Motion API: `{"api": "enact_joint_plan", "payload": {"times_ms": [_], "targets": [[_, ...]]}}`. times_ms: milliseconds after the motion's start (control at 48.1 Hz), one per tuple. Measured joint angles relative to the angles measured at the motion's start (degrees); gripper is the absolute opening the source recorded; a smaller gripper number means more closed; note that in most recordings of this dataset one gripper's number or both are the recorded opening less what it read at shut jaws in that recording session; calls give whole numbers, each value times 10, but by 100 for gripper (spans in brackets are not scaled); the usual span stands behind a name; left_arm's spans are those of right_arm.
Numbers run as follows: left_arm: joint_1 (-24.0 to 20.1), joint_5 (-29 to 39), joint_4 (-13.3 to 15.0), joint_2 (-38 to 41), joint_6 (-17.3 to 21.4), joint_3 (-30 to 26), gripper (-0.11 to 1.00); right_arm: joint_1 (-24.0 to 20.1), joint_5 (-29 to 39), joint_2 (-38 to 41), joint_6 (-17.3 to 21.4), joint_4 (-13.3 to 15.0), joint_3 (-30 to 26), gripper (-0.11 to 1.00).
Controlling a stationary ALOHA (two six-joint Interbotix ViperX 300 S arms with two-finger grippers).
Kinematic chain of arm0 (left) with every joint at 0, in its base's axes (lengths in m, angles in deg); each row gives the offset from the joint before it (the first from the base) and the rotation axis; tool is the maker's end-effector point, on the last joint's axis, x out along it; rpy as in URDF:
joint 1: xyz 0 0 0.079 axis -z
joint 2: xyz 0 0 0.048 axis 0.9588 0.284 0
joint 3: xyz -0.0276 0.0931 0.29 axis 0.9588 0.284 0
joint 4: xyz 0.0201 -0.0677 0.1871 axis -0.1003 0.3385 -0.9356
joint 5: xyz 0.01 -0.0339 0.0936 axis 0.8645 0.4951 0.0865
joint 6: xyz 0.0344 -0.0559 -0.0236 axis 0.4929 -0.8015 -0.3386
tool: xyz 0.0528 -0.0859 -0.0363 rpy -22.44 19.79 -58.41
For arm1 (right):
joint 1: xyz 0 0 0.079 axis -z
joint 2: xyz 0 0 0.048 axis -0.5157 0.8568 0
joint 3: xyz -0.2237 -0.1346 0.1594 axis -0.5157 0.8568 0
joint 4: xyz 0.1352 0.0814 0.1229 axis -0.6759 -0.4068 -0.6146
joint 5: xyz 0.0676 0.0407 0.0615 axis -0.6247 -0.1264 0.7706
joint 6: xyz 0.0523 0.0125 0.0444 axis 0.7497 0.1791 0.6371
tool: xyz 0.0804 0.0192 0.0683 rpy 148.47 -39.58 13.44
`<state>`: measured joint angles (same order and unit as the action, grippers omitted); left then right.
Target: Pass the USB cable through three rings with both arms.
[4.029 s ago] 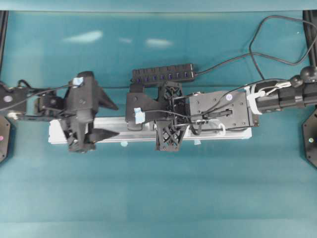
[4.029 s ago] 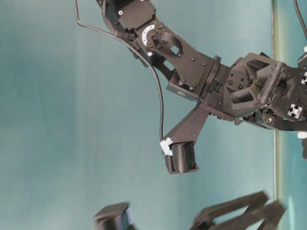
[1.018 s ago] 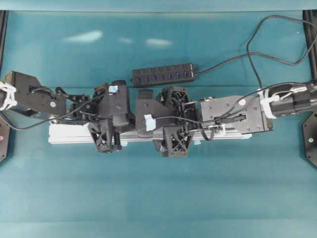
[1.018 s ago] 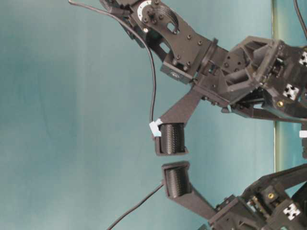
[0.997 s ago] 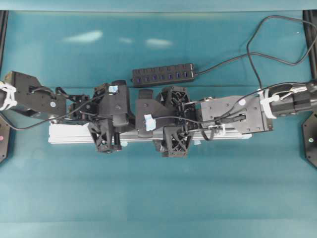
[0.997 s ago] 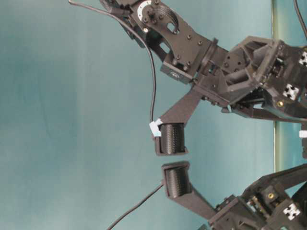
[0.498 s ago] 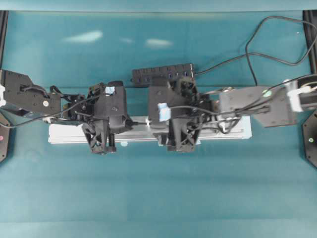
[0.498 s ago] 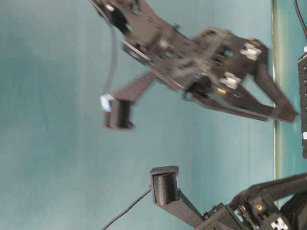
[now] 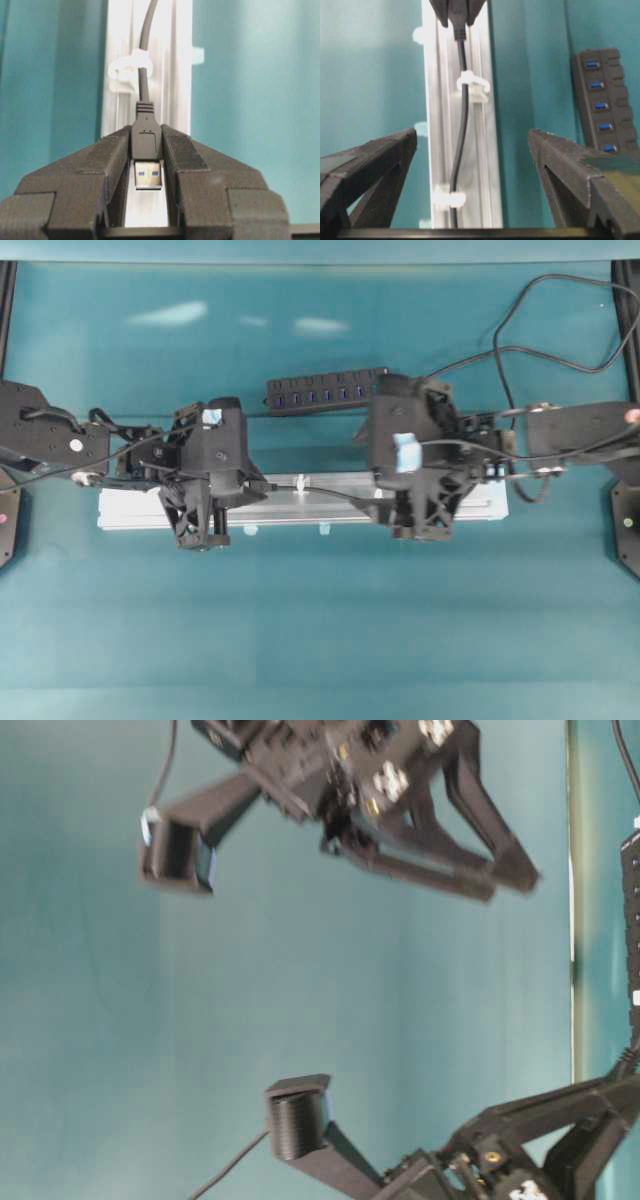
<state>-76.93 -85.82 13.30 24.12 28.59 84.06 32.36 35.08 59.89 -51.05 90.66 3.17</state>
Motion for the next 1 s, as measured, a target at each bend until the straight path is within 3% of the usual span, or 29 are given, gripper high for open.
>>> {"api": "enact_joint_plan", "payload": {"times_ms": [519,706,997], "targets": [[0,13,0,-17,0,0,21,-2,-50,-120,19,-2,92,82],[1,17,0,-19,0,-1,21,-2,-78,-171,54,-2,133,82],[1,18,0,-20,0,-2,21,-4,-85,-194,69,-2,151,82]]}}
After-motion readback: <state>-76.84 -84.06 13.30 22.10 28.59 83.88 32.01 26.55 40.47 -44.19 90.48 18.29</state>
